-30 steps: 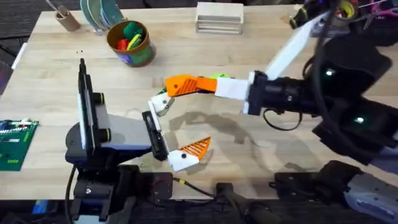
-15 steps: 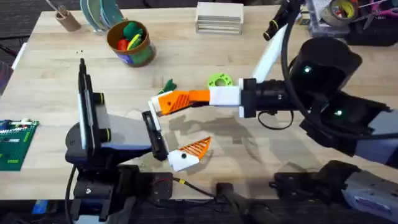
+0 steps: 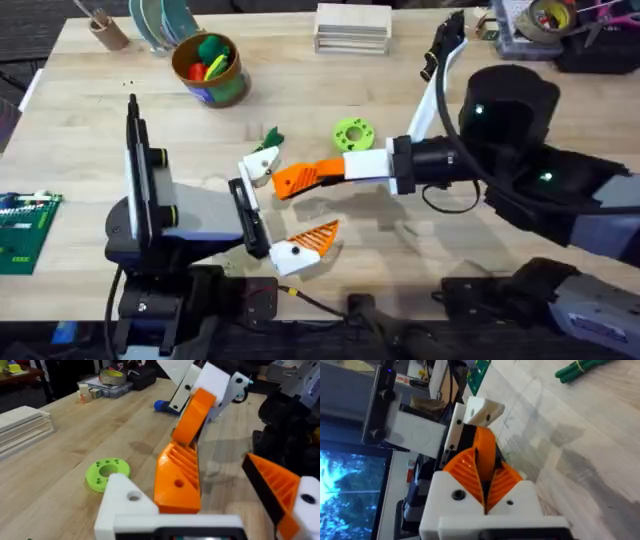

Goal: Pick up the gripper from the table and insert it into the empty holder that is missing its gripper. Then pick up a screw, insert it into the mounting hole, and use the screwdriver to tighten it. Finally, clean up the table by picking up the vegetable and placing it into the bucket.

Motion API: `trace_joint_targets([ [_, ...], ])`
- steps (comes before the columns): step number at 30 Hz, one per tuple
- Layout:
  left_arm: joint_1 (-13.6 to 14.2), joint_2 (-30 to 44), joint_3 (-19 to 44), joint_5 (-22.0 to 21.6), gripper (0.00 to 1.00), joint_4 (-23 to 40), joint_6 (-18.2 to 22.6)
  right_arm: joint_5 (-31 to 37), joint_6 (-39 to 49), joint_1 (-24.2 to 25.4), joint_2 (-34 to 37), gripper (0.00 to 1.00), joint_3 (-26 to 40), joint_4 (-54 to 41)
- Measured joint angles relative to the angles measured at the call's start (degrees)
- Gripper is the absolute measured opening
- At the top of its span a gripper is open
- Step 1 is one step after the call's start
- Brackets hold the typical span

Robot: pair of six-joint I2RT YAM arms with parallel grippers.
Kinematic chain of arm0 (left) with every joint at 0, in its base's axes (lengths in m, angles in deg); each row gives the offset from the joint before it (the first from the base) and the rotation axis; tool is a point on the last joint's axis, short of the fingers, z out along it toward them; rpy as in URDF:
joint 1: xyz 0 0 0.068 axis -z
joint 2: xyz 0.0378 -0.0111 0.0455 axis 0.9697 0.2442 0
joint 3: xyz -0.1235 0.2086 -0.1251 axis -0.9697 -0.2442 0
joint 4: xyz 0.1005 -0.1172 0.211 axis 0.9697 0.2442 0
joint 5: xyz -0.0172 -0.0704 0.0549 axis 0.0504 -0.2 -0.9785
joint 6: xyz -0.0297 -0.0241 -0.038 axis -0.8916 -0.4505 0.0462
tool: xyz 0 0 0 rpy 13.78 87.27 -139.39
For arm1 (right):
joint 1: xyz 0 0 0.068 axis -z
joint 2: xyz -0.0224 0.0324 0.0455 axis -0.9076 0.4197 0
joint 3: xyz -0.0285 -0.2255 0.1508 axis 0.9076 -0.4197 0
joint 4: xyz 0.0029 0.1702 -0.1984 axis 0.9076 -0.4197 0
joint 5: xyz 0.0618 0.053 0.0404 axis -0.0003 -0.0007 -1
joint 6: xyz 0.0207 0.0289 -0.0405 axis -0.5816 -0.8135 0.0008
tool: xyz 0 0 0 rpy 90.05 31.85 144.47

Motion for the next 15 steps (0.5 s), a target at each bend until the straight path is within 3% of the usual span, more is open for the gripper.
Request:
trace_joint_targets([
  [15, -0.09, -0.01, 0.0, -1.19, 0.993, -0.15, -0.15, -0.66, -5.2, 0.02, 6.57, 0.017, -0.06, 11.12],
])
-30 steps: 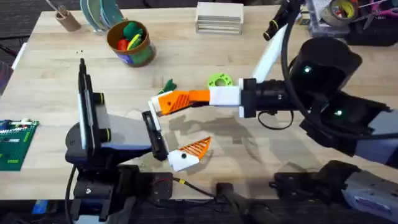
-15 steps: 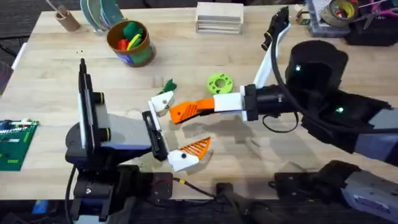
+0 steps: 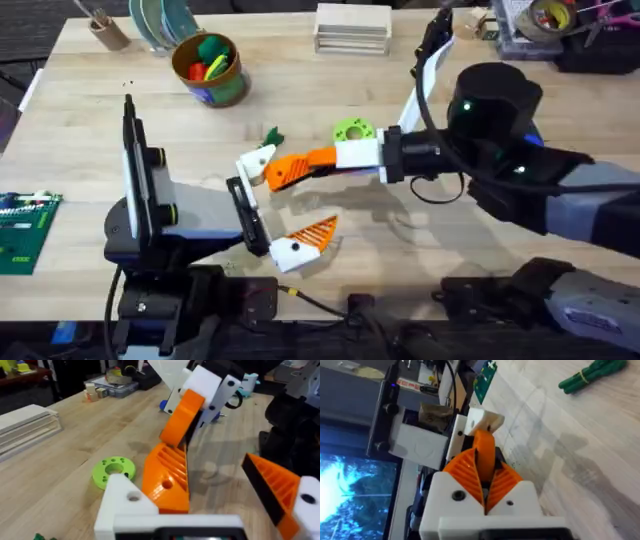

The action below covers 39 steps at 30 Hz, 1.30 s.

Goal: Pick up the gripper from the table and insert it into the empty holder that is missing its gripper. Then pick up a screw, insert it into the mounting hole, and use the screwdriver to tighten it. Finally, clean up the table by picking up the vegetable and placing it into the bucket.

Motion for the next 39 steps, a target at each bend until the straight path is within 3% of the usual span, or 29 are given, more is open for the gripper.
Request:
trace_joint_targets([
  [8, -0.74, 0.01, 0.0, -2.99, 0.993, -0.42, -0.46, 0.18, -6.4, -0.6, 7.88, 0.016, 0.0, 11.21],
  [17, -0.72, 0.01, 0.0, -2.72, 0.993, -0.37, -1.13, 2.46, -13.84, -3.25, 15.83, 0.014, 0.0, 23.13],
  [29, -0.72, 0.01, 0.0, -3.55, 0.993, -0.49, -1.51, 10.77, -16.04, -5.63, 16.69, 0.012, 0.0, 25.99],
  [39, -0.74, 0.01, 0.0, -4.46, 0.993, -0.63, -1.49, 13.32, -17.03, -6.77, 16.93, 0.012, 0.0, 26.89],
])
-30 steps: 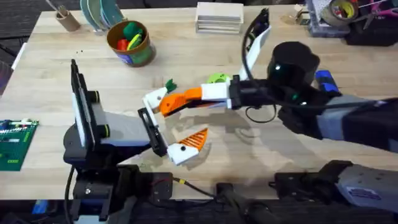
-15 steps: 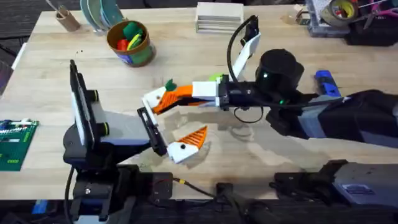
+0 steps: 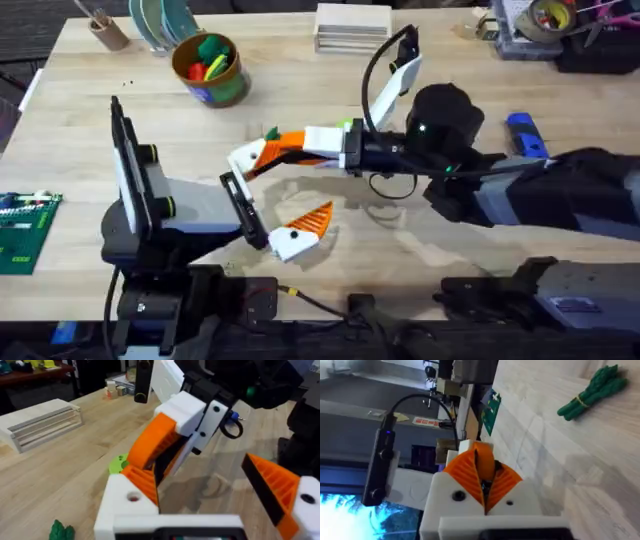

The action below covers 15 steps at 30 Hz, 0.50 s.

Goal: Pick up the gripper from the table and insert it into the empty holder that is missing its gripper. Then pick up a screw, insert it into the mounting hole, and use the screwdriver to tighten it. Finally, clean up the table by picking up the vegetable and placing it into the bucket.

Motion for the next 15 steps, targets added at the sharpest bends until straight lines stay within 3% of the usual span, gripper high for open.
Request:
trace_joint_targets([
  [15, -0.44, 0.0, 0.0, -1.52, 0.993, -0.18, -0.04, 5.86, -0.18, -3.0, 0.01, 0.01, 0.0, 0.15],
])
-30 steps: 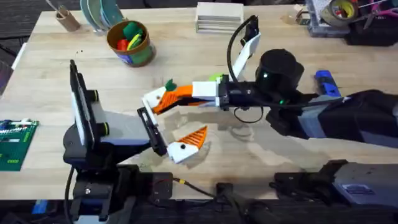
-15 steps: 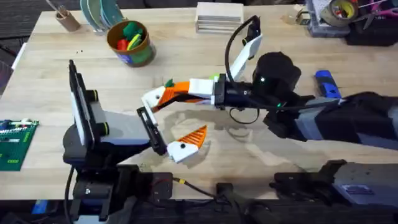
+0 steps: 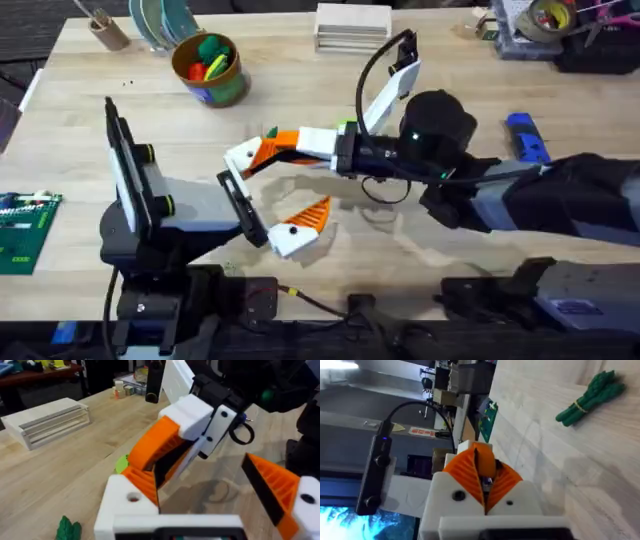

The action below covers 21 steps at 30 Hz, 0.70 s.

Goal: Pick up the gripper from the table and insert it into the empty holder that is missing its gripper. Then pick up a screw, insert it into the mounting hole, and use the screwdriver to tighten it. Finally, clean up the table by picking up the vegetable and placing it into the bucket.

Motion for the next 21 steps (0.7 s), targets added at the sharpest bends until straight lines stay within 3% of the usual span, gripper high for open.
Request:
trace_joint_targets([
  [1, 0.0, 0.0, 0.0, -0.01, 0.993, 0.0, 0.0, -0.2, -0.05, 0.02, 0.0, 0.024, 0.0, 0.0],
  [4, 0.02, 0.0, 0.02, 0.3, 0.993, 0.03, 0.07, -1.99, -0.23, 0.56, 0.04, 0.24, 0.02, -0.13],
  [8, 0.76, -0.02, 0.09, 3.5, 0.993, 0.53, 0.34, -7.81, 0.02, 0.95, 0.61, 0.418, 0.29, -0.32],
  [16, 1.38, -0.02, 0.09, 6.21, 0.993, 0.9, 0.7, -17.58, 0.28, 4.21, 1.01, 0.609, 0.37, -0.37],
  [21, 1.38, -0.02, 0.09, 6.46, 0.993, 0.94, 0.7, -19.04, 0.56, 5.79, 1.01, 0.807, 0.42, -0.38],
])
